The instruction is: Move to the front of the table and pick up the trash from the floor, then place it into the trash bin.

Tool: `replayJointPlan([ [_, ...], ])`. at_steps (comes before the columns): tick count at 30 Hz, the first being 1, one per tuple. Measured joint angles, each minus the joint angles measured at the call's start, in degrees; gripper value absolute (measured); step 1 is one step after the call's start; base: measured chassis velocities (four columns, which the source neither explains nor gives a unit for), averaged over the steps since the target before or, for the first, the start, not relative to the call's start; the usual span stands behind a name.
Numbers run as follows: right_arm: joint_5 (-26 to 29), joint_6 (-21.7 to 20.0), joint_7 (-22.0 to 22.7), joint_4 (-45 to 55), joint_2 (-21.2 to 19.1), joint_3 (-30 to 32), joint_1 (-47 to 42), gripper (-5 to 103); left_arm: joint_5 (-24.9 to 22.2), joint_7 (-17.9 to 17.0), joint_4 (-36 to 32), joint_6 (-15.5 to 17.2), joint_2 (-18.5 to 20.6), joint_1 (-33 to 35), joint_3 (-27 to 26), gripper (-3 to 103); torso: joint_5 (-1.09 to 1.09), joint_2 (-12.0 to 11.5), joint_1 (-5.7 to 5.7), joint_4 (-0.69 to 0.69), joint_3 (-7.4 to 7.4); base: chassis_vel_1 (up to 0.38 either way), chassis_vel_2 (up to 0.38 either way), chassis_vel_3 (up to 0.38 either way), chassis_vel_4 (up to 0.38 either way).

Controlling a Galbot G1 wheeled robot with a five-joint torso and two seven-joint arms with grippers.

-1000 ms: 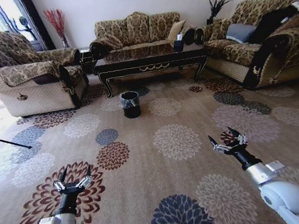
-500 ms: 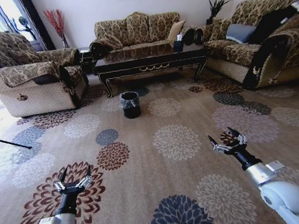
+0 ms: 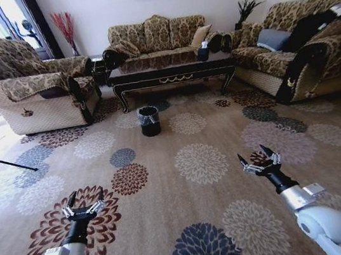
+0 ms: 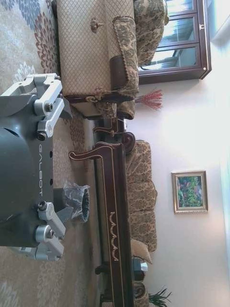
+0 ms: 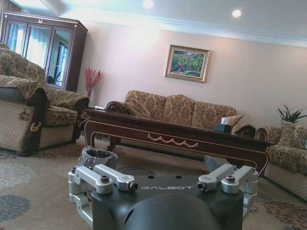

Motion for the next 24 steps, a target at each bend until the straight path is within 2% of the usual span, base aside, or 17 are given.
replayJointPlan([
  [24,0.0,0.0,0.0,0.0,0.0,0.0,0.0,100,0.0,0.0,0.0,0.0,0.0,0.0,0.0,100,0.0,5.7,1.26,0.0,4.41,0.0,0.0,0.0,0.0],
])
